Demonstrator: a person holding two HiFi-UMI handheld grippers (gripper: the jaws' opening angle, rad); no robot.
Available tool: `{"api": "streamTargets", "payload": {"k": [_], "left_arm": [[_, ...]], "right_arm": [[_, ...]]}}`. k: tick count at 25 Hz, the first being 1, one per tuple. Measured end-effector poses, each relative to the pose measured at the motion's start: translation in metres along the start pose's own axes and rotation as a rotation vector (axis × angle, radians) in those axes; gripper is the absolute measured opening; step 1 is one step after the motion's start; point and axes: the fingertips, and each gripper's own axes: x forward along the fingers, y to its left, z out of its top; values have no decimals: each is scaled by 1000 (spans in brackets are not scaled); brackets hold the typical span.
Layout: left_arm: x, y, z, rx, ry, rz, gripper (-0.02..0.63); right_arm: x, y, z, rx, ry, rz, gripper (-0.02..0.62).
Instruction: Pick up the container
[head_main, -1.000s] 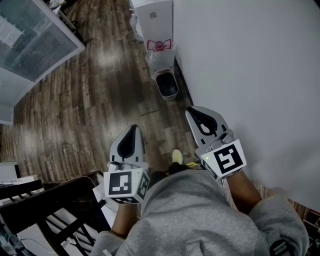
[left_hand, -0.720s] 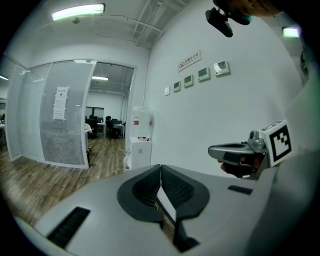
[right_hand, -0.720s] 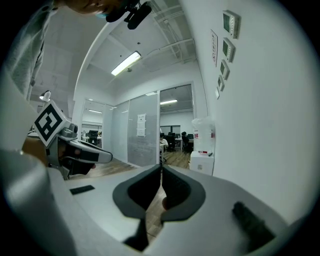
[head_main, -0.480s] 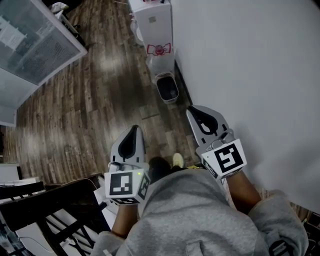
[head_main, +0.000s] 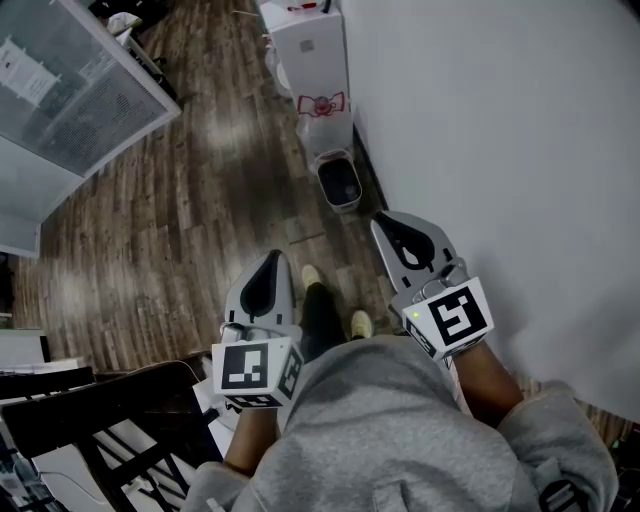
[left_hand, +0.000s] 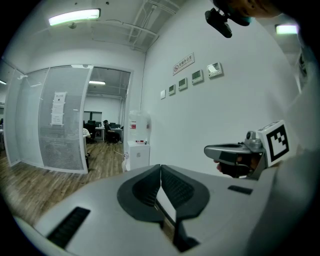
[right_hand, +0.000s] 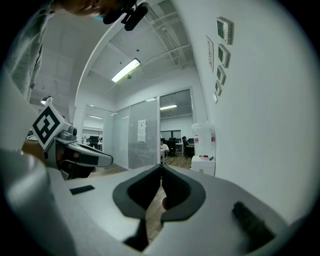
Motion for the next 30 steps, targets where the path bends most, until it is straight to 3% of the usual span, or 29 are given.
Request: {"api": "streamTargets", "payload": {"k": [15, 30], "left_arm": [[44, 21, 15, 9, -6, -17, 15], [139, 87, 38, -7, 28, -62, 15]], "right_arm": [[42, -27, 3, -15, 16, -30, 28], [140, -74, 7, -8, 60, -79, 28]]}}
